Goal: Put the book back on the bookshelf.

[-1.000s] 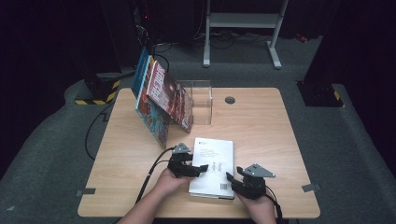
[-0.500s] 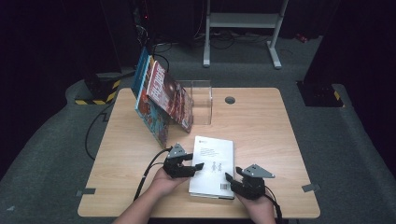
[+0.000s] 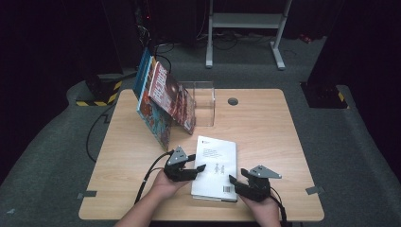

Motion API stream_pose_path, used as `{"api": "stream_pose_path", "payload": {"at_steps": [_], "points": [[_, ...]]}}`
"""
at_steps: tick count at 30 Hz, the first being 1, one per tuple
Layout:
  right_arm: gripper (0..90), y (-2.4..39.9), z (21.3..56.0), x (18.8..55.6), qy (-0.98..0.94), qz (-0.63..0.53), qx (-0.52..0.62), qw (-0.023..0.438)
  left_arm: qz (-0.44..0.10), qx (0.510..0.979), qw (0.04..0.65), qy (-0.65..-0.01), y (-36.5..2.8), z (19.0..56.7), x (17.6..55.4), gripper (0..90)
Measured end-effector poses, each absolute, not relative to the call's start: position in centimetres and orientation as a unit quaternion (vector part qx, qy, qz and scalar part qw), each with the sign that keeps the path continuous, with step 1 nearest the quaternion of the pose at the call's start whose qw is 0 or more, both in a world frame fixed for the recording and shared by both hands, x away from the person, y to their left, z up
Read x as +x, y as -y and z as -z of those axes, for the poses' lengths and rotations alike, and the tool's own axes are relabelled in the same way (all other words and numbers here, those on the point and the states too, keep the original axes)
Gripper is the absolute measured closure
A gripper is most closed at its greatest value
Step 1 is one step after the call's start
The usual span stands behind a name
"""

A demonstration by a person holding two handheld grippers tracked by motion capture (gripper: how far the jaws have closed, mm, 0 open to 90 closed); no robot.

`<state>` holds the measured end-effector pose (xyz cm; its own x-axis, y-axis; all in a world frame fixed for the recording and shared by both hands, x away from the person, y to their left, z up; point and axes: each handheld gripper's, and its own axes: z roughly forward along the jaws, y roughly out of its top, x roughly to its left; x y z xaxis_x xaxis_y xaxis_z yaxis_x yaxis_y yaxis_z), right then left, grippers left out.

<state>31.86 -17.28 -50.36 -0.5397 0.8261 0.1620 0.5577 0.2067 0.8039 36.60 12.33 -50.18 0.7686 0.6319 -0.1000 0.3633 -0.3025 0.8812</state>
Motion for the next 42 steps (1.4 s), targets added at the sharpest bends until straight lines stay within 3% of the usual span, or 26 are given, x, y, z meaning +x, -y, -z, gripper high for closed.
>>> {"api": "stream_pose_path", "payload": {"at_steps": [17, 42], "points": [[35.4, 18.0, 50.5, 33.7, -0.753, -0.448, 0.464, 0.131, -0.179, 0.792, 0.515, -0.275, -12.4, 49.6, 35.6, 43.2], [12.5, 17.8, 51.8, 36.7, -0.734, -0.486, 0.475, -0.014, -0.237, 0.783, 0.530, -0.226, -12.2, 48.8, 34.2, 43.8]]}}
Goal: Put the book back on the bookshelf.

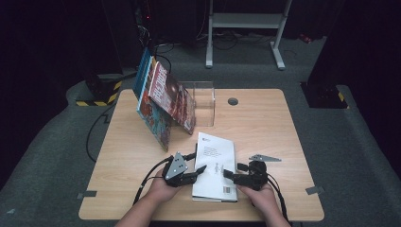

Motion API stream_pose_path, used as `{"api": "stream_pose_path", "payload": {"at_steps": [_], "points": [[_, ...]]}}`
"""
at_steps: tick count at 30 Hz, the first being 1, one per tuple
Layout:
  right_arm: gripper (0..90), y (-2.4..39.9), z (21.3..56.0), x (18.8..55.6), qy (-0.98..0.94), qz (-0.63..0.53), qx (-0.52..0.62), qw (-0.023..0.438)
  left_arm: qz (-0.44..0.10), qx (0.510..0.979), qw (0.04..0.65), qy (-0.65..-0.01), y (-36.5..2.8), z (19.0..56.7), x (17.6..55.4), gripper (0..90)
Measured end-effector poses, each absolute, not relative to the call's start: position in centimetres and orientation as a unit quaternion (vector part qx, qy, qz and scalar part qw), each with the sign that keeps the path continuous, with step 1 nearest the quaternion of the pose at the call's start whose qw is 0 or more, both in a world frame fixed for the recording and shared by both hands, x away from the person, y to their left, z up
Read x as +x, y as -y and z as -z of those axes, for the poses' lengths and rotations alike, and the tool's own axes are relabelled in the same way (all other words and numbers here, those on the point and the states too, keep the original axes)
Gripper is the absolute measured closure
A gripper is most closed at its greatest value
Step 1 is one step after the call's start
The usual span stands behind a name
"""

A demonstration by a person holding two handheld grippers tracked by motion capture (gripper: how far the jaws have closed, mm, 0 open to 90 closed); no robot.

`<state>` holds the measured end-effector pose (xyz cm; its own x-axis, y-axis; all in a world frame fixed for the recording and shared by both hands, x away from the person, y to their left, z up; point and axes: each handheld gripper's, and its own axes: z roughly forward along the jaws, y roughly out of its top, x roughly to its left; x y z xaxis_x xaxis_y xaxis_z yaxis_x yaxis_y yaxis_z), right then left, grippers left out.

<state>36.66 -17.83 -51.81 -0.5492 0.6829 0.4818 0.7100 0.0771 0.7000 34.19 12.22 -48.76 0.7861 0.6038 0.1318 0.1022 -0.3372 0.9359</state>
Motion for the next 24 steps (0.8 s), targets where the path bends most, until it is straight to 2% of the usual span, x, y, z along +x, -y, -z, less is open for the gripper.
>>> {"api": "stream_pose_path", "payload": {"at_steps": [6, 17, 24], "points": [[10.7, 17.8, 51.9, 37.0, 0.731, 0.490, -0.474, 0.029, -0.247, 0.781, 0.532, -0.217, -12.2, 48.6, 33.9, 43.8], [7.5, 18.0, 52.8, 38.2, 0.709, 0.508, -0.480, 0.095, -0.271, 0.777, 0.534, -0.195, -12.2, 48.4, 33.3, 43.9], [7.5, 18.2, 52.8, 38.3, 0.705, 0.515, -0.476, 0.107, -0.285, 0.773, 0.537, -0.181, -12.1, 48.3, 32.9, 43.9]]}}
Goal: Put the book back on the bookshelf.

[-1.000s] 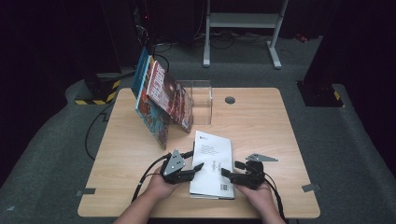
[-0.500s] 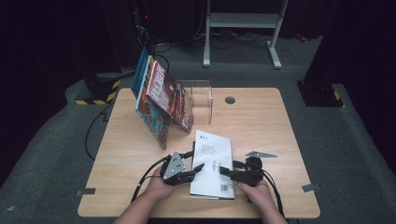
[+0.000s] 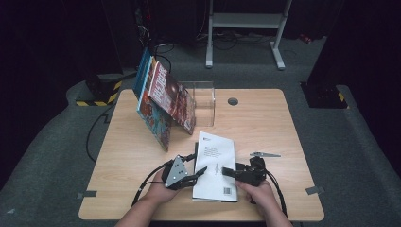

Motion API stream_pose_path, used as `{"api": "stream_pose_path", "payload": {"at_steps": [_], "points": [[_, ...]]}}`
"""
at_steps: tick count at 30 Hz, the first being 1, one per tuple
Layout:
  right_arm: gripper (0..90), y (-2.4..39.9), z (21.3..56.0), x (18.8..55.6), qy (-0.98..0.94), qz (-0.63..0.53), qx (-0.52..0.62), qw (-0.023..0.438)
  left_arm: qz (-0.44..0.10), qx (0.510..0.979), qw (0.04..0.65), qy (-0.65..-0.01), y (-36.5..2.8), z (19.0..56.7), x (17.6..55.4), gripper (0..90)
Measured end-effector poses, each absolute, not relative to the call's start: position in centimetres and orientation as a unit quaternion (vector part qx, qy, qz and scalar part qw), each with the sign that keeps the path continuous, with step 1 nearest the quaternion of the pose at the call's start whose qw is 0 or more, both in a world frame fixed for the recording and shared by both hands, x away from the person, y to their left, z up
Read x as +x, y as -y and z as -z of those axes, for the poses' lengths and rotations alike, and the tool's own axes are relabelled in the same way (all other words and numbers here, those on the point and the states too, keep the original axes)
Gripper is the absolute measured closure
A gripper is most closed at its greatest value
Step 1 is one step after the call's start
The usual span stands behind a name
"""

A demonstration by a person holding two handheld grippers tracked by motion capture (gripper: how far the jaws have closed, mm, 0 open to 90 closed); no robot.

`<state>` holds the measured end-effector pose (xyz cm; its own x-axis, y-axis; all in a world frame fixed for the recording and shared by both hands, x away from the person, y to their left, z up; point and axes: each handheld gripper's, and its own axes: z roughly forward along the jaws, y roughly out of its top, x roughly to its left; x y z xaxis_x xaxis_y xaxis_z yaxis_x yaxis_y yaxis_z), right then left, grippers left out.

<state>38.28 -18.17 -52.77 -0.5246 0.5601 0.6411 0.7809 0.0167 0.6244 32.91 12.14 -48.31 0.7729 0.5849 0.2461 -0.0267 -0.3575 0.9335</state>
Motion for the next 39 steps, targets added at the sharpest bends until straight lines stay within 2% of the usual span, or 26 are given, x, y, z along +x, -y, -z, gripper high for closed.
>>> {"api": "stream_pose_path", "payload": {"at_steps": [4, 18, 28, 33, 39], "points": [[7.5, 18.3, 52.6, 38.1, 0.703, 0.524, -0.466, 0.116, -0.304, 0.766, 0.544, -0.157, -12.1, 48.1, 32.2, 43.9], [9.8, 18.1, 52.2, 37.9, 0.707, 0.519, -0.467, 0.113, -0.297, 0.774, 0.535, -0.160, -12.2, 48.0, 32.6, 43.8], [16.7, 18.0, 51.6, 37.0, 0.721, 0.519, -0.454, 0.069, -0.276, 0.784, 0.525, -0.182, -12.6, 48.3, 33.4, 43.9], [21.4, 18.1, 50.8, 36.2, 0.733, 0.520, -0.438, 0.024, -0.255, 0.792, 0.516, -0.203, -12.5, 48.6, 34.0, 44.0], [22.3, 18.0, 50.3, 35.5, 0.739, 0.522, -0.426, 0.000, -0.249, 0.792, 0.516, -0.210, -12.4, 48.4, 33.9, 44.2]]}}
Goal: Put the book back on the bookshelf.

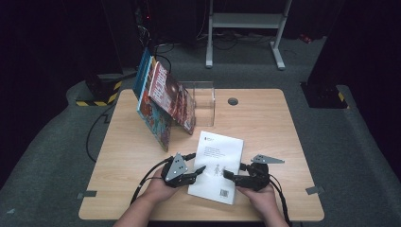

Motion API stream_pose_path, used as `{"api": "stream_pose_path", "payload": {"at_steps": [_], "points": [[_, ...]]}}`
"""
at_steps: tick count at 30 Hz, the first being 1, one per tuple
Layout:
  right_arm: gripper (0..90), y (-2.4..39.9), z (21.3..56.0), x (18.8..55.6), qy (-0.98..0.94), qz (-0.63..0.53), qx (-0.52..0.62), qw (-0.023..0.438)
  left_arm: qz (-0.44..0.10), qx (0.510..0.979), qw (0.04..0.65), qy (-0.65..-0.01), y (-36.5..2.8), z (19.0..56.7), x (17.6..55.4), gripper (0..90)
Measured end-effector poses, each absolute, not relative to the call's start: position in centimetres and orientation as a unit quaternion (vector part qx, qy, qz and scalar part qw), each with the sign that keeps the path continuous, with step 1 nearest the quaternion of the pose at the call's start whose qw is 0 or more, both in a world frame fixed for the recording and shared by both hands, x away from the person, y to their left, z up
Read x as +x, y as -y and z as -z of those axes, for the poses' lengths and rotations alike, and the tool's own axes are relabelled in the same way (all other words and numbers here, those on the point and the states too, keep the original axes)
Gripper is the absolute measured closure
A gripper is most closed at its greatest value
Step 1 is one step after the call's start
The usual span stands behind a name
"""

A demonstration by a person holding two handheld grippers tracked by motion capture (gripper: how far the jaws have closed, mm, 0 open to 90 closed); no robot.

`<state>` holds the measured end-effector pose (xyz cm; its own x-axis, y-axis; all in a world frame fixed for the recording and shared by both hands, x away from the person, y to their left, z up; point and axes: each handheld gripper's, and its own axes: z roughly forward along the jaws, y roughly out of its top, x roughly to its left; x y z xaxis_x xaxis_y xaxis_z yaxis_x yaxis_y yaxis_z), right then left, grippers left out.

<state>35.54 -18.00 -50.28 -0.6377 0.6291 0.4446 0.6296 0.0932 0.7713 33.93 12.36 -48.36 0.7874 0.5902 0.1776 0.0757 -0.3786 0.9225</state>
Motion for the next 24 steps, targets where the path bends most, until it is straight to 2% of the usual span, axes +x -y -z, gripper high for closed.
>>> {"api": "stream_pose_path", "payload": {"at_steps": [24], "points": [[23.1, 17.62, 49.97, 34.85, 0.743, 0.528, -0.411, -0.029, -0.192, 0.777, 0.527, -0.287, -12.56, 48.43, 33.89, 46.3]]}}
